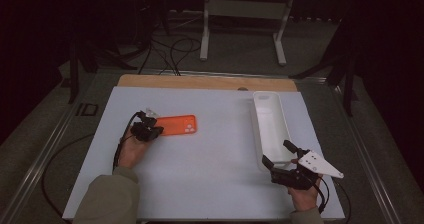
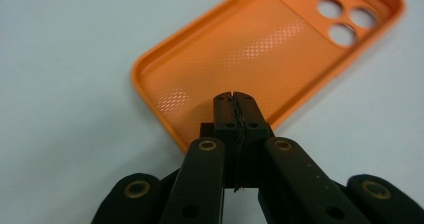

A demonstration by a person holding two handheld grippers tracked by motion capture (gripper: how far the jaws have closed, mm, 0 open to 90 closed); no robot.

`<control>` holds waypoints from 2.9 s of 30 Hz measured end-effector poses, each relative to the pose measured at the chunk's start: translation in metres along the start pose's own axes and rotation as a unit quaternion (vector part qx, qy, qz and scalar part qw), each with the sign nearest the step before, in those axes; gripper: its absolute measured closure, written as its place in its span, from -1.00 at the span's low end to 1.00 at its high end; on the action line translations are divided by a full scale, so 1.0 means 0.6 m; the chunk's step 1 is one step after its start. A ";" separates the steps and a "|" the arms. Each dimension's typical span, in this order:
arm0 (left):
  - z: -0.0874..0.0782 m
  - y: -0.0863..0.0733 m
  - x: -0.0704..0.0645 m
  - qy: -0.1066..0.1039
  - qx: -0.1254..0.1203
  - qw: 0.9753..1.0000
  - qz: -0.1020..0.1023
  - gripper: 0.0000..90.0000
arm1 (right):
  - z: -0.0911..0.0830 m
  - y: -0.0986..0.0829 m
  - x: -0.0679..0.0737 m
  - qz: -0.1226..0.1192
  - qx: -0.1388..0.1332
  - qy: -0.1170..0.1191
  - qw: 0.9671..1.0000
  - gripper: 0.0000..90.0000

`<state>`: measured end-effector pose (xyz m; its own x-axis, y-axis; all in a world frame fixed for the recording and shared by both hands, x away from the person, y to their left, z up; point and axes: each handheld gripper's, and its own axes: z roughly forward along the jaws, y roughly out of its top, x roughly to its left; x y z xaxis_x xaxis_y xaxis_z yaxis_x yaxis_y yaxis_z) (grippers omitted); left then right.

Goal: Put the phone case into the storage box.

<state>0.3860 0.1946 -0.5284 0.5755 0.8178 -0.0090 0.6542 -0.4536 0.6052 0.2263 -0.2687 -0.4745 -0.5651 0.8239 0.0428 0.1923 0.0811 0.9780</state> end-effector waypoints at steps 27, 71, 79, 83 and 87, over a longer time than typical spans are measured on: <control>-0.048 -0.071 -0.081 -0.056 -0.013 0.998 0.033 1.00 | 0.011 0.009 -0.004 -0.015 0.008 0.001 1.000 -0.82; -0.213 -0.155 -0.085 0.017 -0.278 0.960 -0.022 -0.99 | -0.002 -0.010 0.003 -0.007 0.008 -0.013 1.000 -0.82; -0.232 -0.173 -0.084 0.009 -0.303 0.953 -0.032 -1.00 | -0.003 -0.015 0.006 -0.007 0.006 -0.012 1.000 -0.82; -0.240 -0.174 -0.085 0.005 -0.311 0.950 -0.033 -1.00 | -0.004 -0.016 0.006 -0.006 0.004 -0.014 1.000 -0.82; -0.238 -0.173 -0.084 0.006 -0.300 0.953 -0.031 -1.00 | -0.004 -0.016 0.005 -0.004 0.003 -0.015 1.000 -0.82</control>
<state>0.2191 0.2510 -0.4768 0.5371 0.8419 -0.0519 0.2850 -0.1233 0.9506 0.2207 -0.2685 -0.4834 -0.5421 0.8398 0.0281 0.1918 0.0911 0.9772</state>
